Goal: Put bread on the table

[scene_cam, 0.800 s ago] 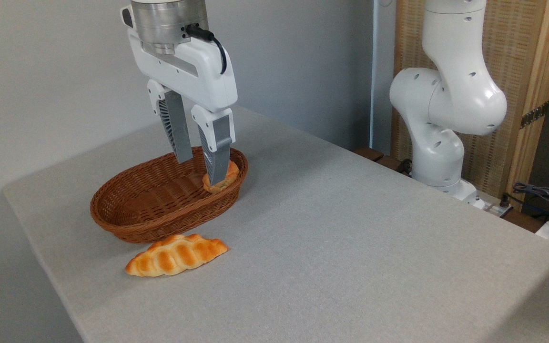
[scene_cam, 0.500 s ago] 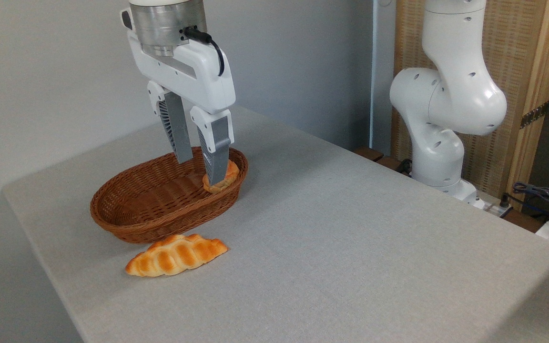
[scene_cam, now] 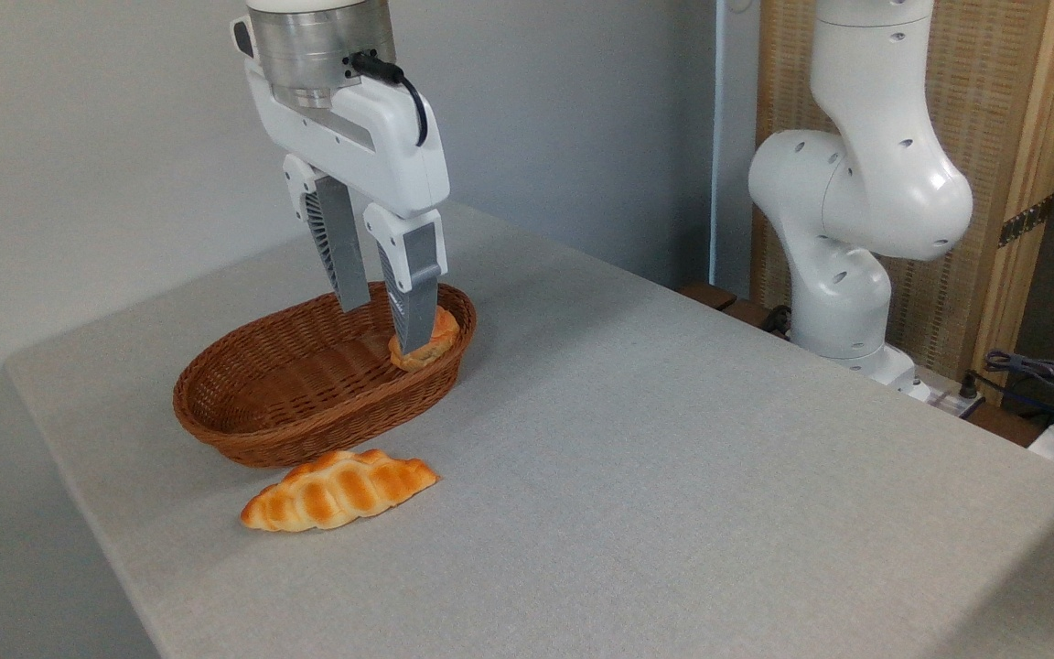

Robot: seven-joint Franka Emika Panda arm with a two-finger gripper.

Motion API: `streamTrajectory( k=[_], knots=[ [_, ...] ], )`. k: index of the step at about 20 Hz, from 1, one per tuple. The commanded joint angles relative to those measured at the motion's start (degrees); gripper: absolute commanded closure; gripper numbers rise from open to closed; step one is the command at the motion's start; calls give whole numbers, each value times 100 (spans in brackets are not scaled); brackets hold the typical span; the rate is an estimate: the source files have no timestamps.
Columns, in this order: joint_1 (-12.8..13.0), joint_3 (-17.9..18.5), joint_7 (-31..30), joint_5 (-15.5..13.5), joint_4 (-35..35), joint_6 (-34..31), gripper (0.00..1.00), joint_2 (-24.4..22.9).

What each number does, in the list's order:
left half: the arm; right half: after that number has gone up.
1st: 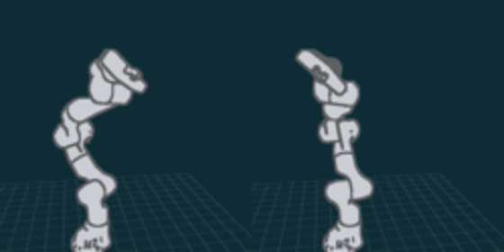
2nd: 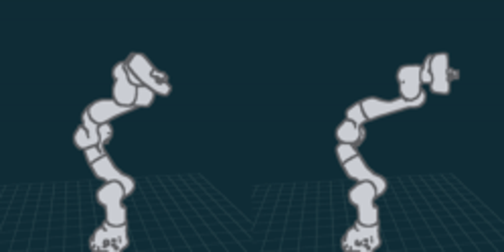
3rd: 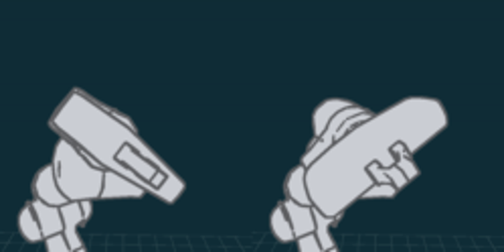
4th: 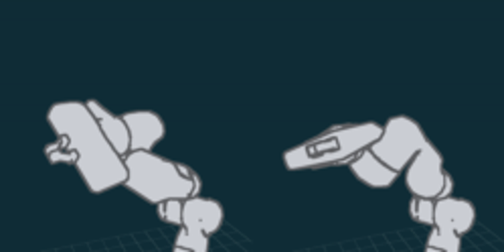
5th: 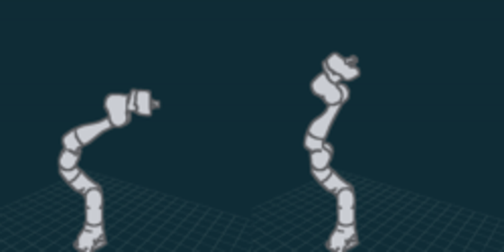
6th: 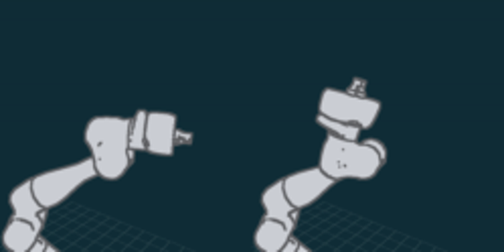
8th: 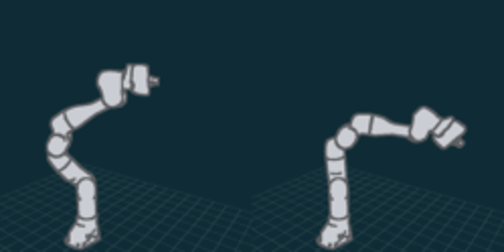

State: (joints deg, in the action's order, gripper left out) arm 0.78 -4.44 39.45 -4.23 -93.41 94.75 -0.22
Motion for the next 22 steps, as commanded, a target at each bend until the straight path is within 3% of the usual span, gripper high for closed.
streamTrajectory(
  k=[1,9,14,21,22],
  knots=[
    [308,-240,-95,-131,-774,227,0,-355],
    [396,-953,-95,-728,-1680,1141,0,-329],
    [440,-1305,-78,-711,-2225,1485,0,-242],
    [475,-1481,-86,-737,-2366,1625,0,31],
    [476,-1533,-86,-737,-2436,1730,4,31]
  ],
)
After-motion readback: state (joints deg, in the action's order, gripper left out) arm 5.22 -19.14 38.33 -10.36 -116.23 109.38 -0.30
